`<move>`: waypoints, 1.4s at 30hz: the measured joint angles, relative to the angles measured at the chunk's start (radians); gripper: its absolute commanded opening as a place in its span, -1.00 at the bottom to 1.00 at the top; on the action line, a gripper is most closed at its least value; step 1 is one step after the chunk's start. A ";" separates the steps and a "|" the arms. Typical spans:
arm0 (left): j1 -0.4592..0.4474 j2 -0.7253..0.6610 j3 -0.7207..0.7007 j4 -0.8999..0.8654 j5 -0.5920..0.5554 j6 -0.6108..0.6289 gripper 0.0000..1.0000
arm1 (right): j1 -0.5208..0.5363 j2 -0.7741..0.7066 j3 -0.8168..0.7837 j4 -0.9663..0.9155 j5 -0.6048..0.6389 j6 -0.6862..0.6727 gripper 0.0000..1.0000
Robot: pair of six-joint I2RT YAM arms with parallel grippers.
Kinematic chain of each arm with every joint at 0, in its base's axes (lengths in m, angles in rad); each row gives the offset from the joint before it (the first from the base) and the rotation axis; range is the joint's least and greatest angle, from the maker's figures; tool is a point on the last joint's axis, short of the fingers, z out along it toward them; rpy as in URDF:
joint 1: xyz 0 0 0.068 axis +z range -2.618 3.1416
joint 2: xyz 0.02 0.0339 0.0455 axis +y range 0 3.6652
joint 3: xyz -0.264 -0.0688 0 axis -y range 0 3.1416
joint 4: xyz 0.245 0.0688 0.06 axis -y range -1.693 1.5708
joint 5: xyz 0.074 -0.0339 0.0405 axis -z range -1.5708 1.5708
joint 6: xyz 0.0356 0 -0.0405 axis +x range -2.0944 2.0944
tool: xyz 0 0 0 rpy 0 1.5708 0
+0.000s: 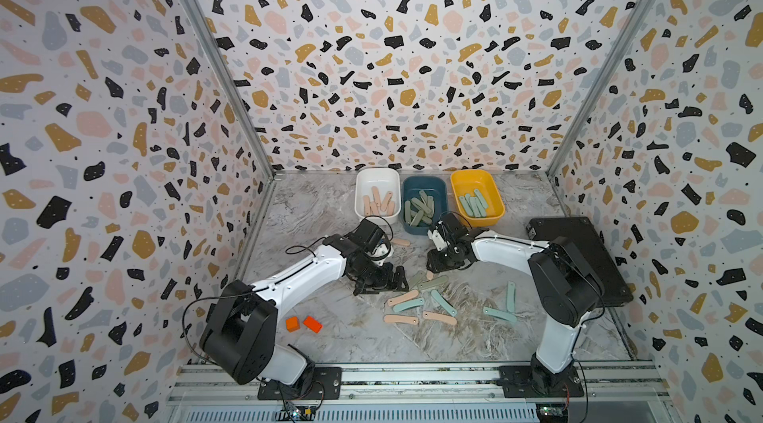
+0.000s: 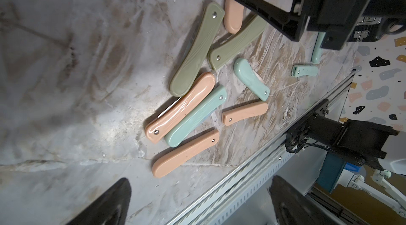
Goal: Place the fruit knives into the storage box by color
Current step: Pick up the fruit knife from the center of the board.
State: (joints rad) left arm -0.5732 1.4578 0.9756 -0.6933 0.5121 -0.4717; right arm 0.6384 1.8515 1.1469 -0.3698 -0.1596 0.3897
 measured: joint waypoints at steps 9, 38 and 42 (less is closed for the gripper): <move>0.001 -0.022 -0.018 0.001 -0.021 0.000 0.98 | 0.047 0.002 0.020 -0.095 0.133 -0.028 -0.08; 0.146 0.034 -0.024 0.258 0.239 -0.219 0.73 | 0.056 -0.200 -0.071 -0.036 0.034 -0.002 -0.65; 0.146 0.084 0.000 0.344 0.284 -0.265 0.42 | 0.054 -0.262 -0.125 0.042 -0.061 0.022 -0.65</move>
State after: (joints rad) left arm -0.4267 1.5421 0.9752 -0.3489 0.7959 -0.7368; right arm 0.6926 1.5894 1.0222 -0.3275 -0.2211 0.4118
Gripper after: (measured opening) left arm 0.773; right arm 0.250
